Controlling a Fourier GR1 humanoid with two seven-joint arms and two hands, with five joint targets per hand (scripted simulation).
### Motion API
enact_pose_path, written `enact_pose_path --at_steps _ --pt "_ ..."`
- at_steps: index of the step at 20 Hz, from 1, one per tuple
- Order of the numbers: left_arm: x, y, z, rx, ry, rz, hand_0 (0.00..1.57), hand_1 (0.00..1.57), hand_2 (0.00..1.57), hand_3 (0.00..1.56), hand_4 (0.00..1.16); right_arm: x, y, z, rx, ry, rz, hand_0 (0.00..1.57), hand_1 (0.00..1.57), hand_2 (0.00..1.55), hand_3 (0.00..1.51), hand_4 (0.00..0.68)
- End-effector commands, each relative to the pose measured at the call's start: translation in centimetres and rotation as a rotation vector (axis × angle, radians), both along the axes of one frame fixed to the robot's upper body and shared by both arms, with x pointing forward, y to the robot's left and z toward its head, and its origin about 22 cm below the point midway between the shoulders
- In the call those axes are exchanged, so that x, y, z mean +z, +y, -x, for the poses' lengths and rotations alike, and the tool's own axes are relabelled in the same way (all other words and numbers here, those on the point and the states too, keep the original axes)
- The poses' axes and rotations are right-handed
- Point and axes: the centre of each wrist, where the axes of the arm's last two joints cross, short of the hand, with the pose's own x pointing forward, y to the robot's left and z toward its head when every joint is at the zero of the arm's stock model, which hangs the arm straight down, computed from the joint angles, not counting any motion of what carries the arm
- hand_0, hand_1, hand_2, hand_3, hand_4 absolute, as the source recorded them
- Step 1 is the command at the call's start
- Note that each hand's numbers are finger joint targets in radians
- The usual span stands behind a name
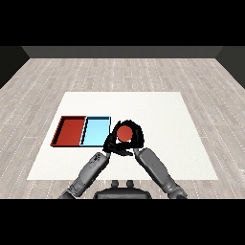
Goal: Pick the red can and put it in the red box
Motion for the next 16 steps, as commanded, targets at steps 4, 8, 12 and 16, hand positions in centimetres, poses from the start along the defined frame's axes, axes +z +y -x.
enact_pose_path --at_steps 4,8,12,16 --pt "0.0 -0.4 -1.0 0.059 0.021 0.005 0.0 0.0 0.0 0.0 0.0 -0.4 1.6 0.3 -0.001 0.006 0.013 1.5 1.5 1.46 1.4 0.638" --pt "0.1 -1.1 -1.3 0.196 0.069 0.066 1.45 1.45 1.48 1.42 1.11 1.9 0.9 -0.3 0.018 -0.001 0.014 1.56 1.56 1.47 1.4 0.654" --pt "0.1 -0.9 0.9 0.202 0.064 0.018 1.57 1.57 1.56 1.47 1.12 -0.5 3.3 1.8 -0.012 -0.004 0.007 1.49 1.49 1.45 1.39 0.654" --pt "-1.5 -0.9 -1.6 0.211 0.057 0.0 1.57 1.57 1.56 1.48 1.12 0.0 2.3 0.4 0.003 -0.011 0.001 1.48 1.48 1.44 1.39 0.646"
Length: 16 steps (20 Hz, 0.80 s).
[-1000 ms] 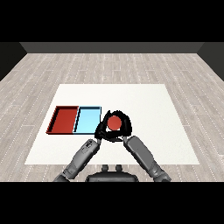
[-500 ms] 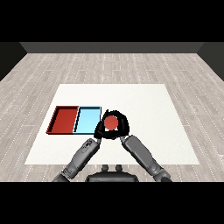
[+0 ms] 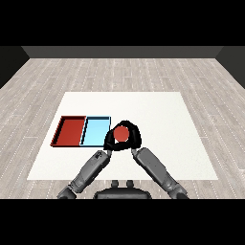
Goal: Pick the red can and put it in the red box
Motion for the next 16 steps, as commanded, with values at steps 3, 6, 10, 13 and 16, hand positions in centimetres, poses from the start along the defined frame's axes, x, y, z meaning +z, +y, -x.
enact_pose_path --at_steps 3,6,10,13,16 --pt "0.9 -1.7 0.9 0.047 -0.004 -0.009 1.57 1.57 1.55 1.47 1.14 0.3 -0.3 -0.6 0.021 0.001 -0.03 1.48 1.48 1.44 1.39 0.642" --pt "-0.3 0.0 1.3 0.067 -0.064 0.028 1.57 1.57 1.56 1.48 1.14 -1.3 0.0 -0.7 0.021 0.023 -0.035 1.49 1.49 1.44 1.39 0.637" --pt "0.6 -0.2 0.1 0.081 -0.123 0.049 1.57 1.57 1.57 1.51 1.15 -2.0 1.0 -0.2 0.005 0.074 0.044 0.92 0.92 0.93 0.53 0.0" --pt "0.4 -0.3 0.1 0.081 -0.125 0.051 1.57 1.57 1.57 1.51 1.15 -0.5 0.3 0.0 0.003 0.081 0.062 0.0 0.0 0.0 0.0 0.0" --pt "-0.7 -0.5 1.0 0.088 -0.117 0.028 1.57 1.57 1.57 1.51 1.15 -1.2 0.4 1.5 -0.008 0.094 0.081 0.0 0.0 0.0 0.0 0.0"
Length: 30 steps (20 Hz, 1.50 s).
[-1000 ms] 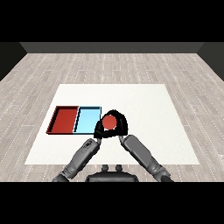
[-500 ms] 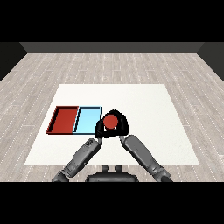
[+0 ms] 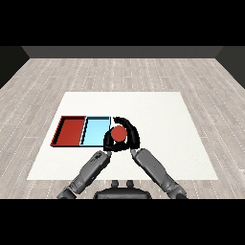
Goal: Pick the red can and put it in the red box
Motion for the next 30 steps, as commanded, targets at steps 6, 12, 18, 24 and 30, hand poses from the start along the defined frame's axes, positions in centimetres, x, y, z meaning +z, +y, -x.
enact_pose_path --at_steps 6,12,18,24,30 --pt "1.3 -2.3 -1.3 0.042 -0.025 -0.011 1.57 1.57 1.57 1.5 1.14 0.8 0.2 0.3 -0.028 0.035 0.005 0.0 0.0 0.0 0.0 0.0" --pt "1.8 0.5 -0.2 0.048 -0.046 -0.011 1.57 1.57 1.57 1.48 1.13 0.8 -1.1 -1.1 -0.019 0.061 0.019 0.0 0.0 0.0 0.0 0.0" --pt "0.9 0.6 -0.5 0.084 -0.034 -0.03 1.57 1.57 1.57 1.46 1.13 1.8 -4.8 1.4 -0.003 0.053 -0.058 0.0 0.0 0.0 0.0 0.0" --pt "2.4 4.3 -1.7 0.11 -0.067 -0.05 1.57 1.57 1.56 1.47 1.13 1.0 -8.9 3.3 -0.049 0.014 -0.078 0.0 0.0 0.0 0.0 0.0" --pt "2.6 9.3 -3.3 0.202 -0.083 -0.069 1.57 1.57 1.57 1.48 1.13 1.1 -14.0 3.6 -0.103 0.006 -0.08 0.0 0.0 0.0 0.0 0.0"
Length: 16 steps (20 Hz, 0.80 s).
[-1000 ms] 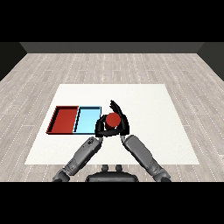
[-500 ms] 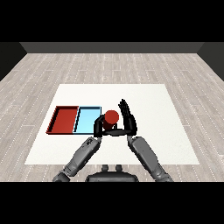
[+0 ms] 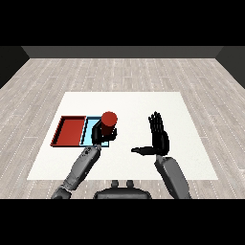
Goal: Pick the red can and put it in the red box
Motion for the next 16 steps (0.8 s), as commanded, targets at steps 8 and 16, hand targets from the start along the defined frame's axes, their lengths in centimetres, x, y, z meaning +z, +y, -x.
enact_pose_path --at_steps 8,16 --pt "2.8 10.9 -3.1 0.241 0.041 -0.193 1.57 1.57 1.57 1.49 1.11 -2.4 -6.9 3.3 -0.122 0.064 0.037 0.0 0.0 0.0 0.0 0.0" --pt "1.9 21.6 -3.2 0.403 0.331 -0.42 1.57 1.57 1.55 1.5 1.11 -4.0 -7.6 2.0 -0.137 0.091 0.001 0.0 0.0 0.0 0.0 0.0"
